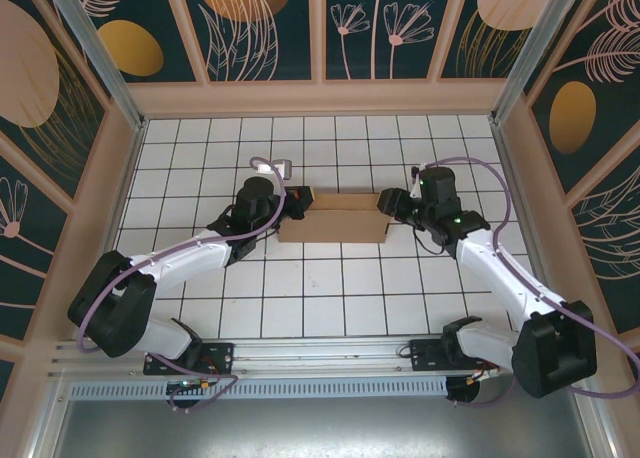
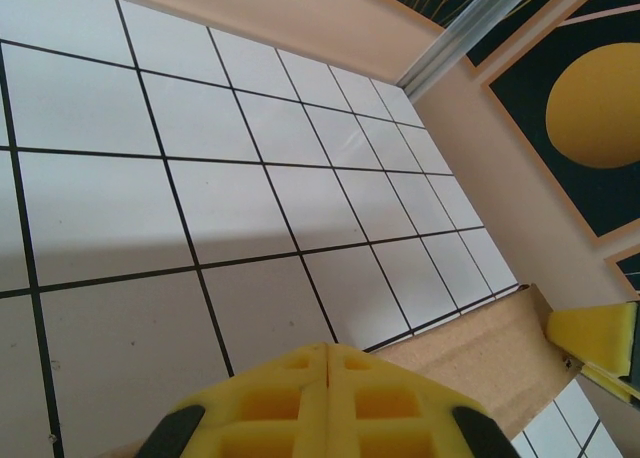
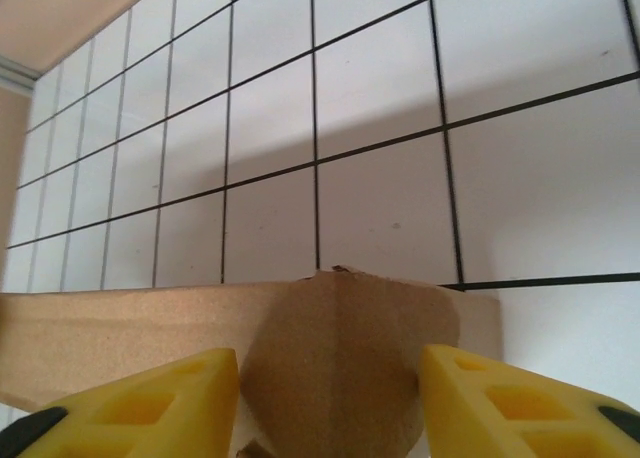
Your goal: Fold the paper box
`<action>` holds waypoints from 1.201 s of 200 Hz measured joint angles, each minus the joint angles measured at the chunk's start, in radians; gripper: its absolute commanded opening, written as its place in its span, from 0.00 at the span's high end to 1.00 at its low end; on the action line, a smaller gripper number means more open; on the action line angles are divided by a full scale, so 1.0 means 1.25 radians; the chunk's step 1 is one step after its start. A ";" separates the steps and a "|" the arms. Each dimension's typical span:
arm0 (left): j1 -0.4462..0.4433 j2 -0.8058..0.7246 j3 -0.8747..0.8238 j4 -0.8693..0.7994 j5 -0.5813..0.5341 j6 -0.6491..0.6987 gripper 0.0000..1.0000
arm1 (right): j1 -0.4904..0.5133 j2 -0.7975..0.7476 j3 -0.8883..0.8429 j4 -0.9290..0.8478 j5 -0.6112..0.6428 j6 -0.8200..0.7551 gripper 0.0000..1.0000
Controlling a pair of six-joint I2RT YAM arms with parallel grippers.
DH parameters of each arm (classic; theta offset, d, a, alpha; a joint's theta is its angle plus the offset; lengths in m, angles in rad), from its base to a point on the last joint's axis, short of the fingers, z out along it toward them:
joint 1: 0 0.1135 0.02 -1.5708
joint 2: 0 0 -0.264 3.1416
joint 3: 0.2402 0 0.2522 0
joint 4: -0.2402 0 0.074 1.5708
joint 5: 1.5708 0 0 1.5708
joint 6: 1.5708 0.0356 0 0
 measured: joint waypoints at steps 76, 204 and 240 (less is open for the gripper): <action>0.000 0.000 0.001 -0.001 -0.002 -0.004 1.00 | 0.135 0.005 0.161 -0.017 0.056 -0.092 0.75; 0.000 -0.001 0.031 -0.064 -0.002 0.001 1.00 | 0.219 0.137 0.089 0.105 0.007 -0.067 0.82; -0.001 -0.016 0.045 -0.107 -0.002 0.008 0.73 | 0.224 0.136 0.058 0.166 0.027 -0.060 0.82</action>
